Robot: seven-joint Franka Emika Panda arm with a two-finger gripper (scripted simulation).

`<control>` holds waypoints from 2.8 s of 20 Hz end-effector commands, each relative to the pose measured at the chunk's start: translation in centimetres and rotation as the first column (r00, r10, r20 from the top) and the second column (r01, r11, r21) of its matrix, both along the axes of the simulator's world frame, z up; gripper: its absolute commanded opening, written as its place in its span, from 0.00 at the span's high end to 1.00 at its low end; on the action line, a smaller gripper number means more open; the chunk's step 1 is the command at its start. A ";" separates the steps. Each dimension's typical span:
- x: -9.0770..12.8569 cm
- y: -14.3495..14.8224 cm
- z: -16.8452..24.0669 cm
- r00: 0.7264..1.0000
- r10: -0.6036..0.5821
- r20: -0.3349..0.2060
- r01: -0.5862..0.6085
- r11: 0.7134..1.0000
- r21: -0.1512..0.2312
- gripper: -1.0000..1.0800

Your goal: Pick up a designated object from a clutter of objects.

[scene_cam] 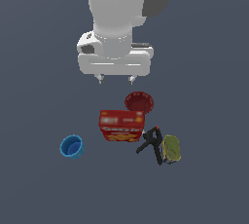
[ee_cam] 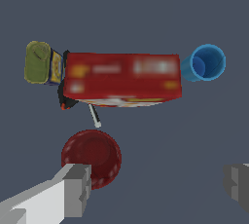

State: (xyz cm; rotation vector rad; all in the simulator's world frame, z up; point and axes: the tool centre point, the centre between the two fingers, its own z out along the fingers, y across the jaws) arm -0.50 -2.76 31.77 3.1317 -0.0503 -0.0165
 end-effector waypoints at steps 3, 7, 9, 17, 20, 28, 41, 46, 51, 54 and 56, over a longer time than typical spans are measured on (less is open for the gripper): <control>0.0 0.1 0.1 1.000 0.003 0.000 -0.003 1.000 0.001 0.38; 0.0 0.8 0.5 1.000 0.018 0.001 -0.018 1.000 0.007 0.38; 0.0 0.9 0.5 1.000 0.020 0.002 -0.020 1.000 0.007 0.38; 1.0 0.3 0.3 1.000 -0.011 -0.006 0.011 1.000 0.013 0.38; 1.9 -0.1 0.0 0.999 -0.038 -0.013 0.038 0.999 0.019 0.38; 5.5 -2.4 -1.3 0.988 -0.150 -0.046 0.152 0.988 0.039 0.38; 11.8 -7.7 -6.1 0.920 -0.373 -0.121 0.382 0.922 0.058 0.38; 13.7 -9.9 -8.5 0.881 -0.449 -0.151 0.461 0.885 0.057 0.38; 15.2 -11.9 -11.1 0.836 -0.519 -0.180 0.535 0.843 0.052 0.38; 15.9 -13.1 -12.8 0.807 -0.557 -0.197 0.575 0.816 0.047 0.38; 16.3 -13.9 -14.0 0.787 -0.581 -0.208 0.601 0.798 0.044 0.38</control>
